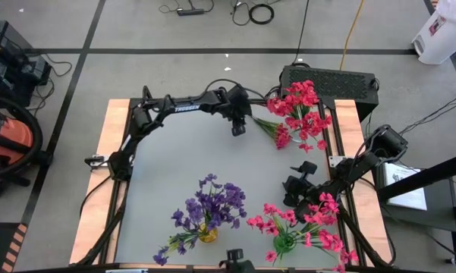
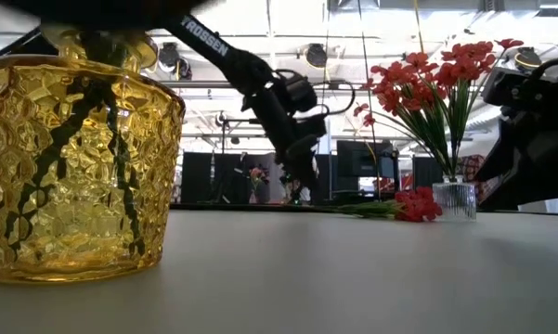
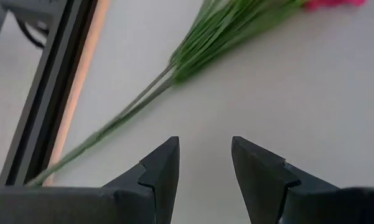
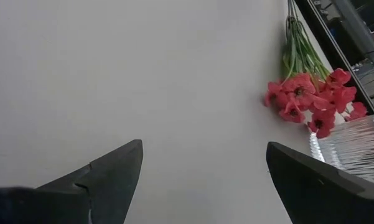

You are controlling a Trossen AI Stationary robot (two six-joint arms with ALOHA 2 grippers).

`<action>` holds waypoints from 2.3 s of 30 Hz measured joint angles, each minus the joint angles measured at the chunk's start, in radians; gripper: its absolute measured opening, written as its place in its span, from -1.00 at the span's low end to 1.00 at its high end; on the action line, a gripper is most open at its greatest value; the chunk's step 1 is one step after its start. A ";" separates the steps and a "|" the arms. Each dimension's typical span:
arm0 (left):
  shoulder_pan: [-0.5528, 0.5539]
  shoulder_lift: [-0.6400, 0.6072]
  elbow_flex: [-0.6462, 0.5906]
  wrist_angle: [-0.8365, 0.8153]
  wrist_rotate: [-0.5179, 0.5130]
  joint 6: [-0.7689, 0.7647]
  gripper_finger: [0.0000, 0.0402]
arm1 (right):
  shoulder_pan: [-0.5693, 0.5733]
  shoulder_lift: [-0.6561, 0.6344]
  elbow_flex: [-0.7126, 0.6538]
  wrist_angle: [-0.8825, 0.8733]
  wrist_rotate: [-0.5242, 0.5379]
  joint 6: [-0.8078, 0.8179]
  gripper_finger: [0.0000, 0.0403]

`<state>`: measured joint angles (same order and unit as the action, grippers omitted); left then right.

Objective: Sort flowers into vase by color
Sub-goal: Put the pink flower into the green transparent vase

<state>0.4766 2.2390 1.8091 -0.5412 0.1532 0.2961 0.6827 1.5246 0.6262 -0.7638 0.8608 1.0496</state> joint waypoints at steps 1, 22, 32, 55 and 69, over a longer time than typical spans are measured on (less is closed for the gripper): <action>0.008 0.006 0.000 -0.006 0.000 0.000 -0.23 | 0.000 0.000 0.000 0.005 0.000 0.000 0.66; 0.040 0.061 0.010 0.186 0.033 -0.003 -0.23 | 0.000 0.000 0.000 0.007 -0.026 -0.023 0.66; 0.016 0.061 0.032 0.260 0.002 -0.055 -0.23 | 0.000 0.000 0.000 0.008 -0.026 -0.025 0.66; 0.079 0.113 0.169 0.030 -0.003 -0.072 -0.23 | 0.000 0.000 0.000 0.022 -0.028 -0.023 0.66; 0.110 0.146 0.179 -0.073 0.248 -0.027 -0.23 | 0.000 0.000 0.000 0.047 -0.053 -0.041 0.66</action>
<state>0.5864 2.3848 1.9877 -0.6145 0.4014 0.2690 0.6827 1.5246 0.6262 -0.7168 0.8078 1.0082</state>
